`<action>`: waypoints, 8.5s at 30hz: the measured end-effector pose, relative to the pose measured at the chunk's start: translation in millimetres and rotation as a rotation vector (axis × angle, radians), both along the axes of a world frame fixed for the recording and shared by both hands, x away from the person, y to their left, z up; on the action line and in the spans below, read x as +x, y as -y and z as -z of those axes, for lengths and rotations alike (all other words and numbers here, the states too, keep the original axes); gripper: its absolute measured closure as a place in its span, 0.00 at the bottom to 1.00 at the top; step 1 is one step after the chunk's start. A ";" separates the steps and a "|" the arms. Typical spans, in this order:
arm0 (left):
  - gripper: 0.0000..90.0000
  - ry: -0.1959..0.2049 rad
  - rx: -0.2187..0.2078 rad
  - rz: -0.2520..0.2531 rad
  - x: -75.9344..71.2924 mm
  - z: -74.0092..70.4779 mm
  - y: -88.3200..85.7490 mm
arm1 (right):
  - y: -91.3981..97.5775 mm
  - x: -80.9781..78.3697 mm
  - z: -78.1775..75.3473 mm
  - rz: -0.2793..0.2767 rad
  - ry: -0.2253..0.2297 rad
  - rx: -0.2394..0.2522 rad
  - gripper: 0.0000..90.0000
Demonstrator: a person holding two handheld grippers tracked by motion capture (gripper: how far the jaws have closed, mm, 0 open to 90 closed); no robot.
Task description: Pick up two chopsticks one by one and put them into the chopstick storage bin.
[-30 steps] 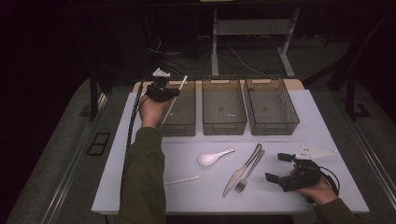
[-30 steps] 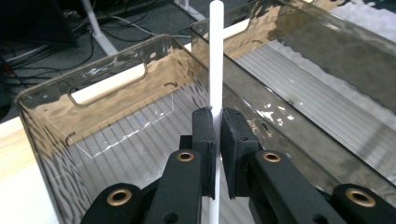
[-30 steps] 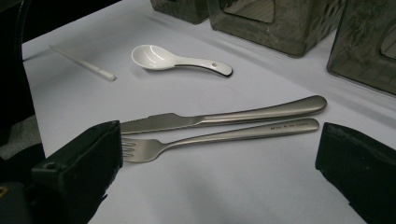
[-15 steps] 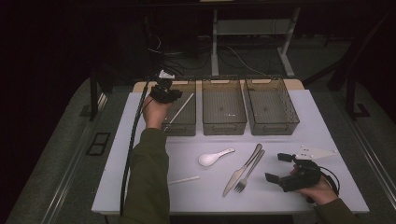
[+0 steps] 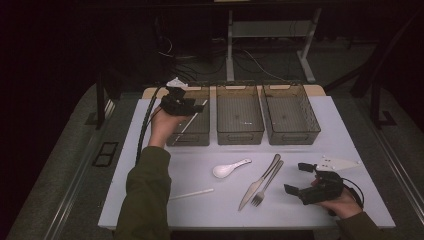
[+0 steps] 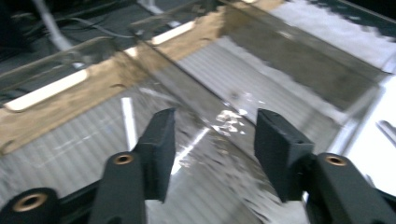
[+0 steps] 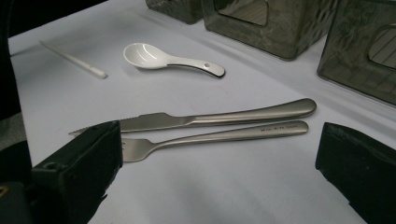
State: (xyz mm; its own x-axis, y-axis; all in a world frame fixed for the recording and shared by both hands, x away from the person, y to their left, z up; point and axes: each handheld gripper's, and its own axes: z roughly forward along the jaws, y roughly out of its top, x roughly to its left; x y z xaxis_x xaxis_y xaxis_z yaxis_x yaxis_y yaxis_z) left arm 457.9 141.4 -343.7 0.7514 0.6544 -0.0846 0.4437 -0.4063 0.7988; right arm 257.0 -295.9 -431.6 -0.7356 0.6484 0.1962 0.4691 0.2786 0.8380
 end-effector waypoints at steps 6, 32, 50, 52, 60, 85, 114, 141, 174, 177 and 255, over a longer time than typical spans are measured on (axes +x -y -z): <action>0.45 0.028 -0.025 0.054 -31.6 -6.7 -2.7 | -3.8 1.1 3.5 -0.012 0.007 -0.024 0.01; 0.26 0.070 -0.035 0.196 -145.2 19.9 -30.2 | 1.5 -1.2 2.9 0.001 0.011 0.006 0.01; 0.60 -0.005 -0.049 0.214 -190.6 69.8 -66.6 | 2.2 -1.6 2.0 0.012 0.014 0.015 0.01; 0.63 -0.014 -0.045 0.217 -192.4 73.9 -68.9 | 2.2 -1.8 1.9 0.012 0.014 0.015 0.01; 0.76 -0.074 0.001 0.288 -197.1 88.0 -65.5 | 2.0 -1.6 1.9 0.015 0.014 0.013 0.01; 0.90 -0.093 0.130 0.356 -193.8 102.0 -62.2 | 1.8 -1.9 1.8 0.018 0.011 0.011 0.01; 0.94 -0.093 0.104 0.307 -193.5 88.3 -55.3 | 1.9 -1.6 1.6 0.016 0.014 0.014 0.01; 0.94 -0.079 -0.040 0.035 -178.0 55.5 -50.9 | 2.0 -0.9 2.0 0.021 0.012 0.016 0.01; 0.94 0.031 -0.068 -0.146 -98.7 -5.5 -29.4 | 3.3 -1.3 1.4 0.033 0.011 0.026 0.01; 0.94 0.041 -0.066 -0.152 -90.4 -12.6 -28.0 | 3.2 -2.0 1.1 0.034 0.004 0.027 0.01; 0.68 -0.029 0.058 -0.222 35.9 18.5 4.1 | 7.0 -0.6 -1.0 0.044 0.005 0.080 0.01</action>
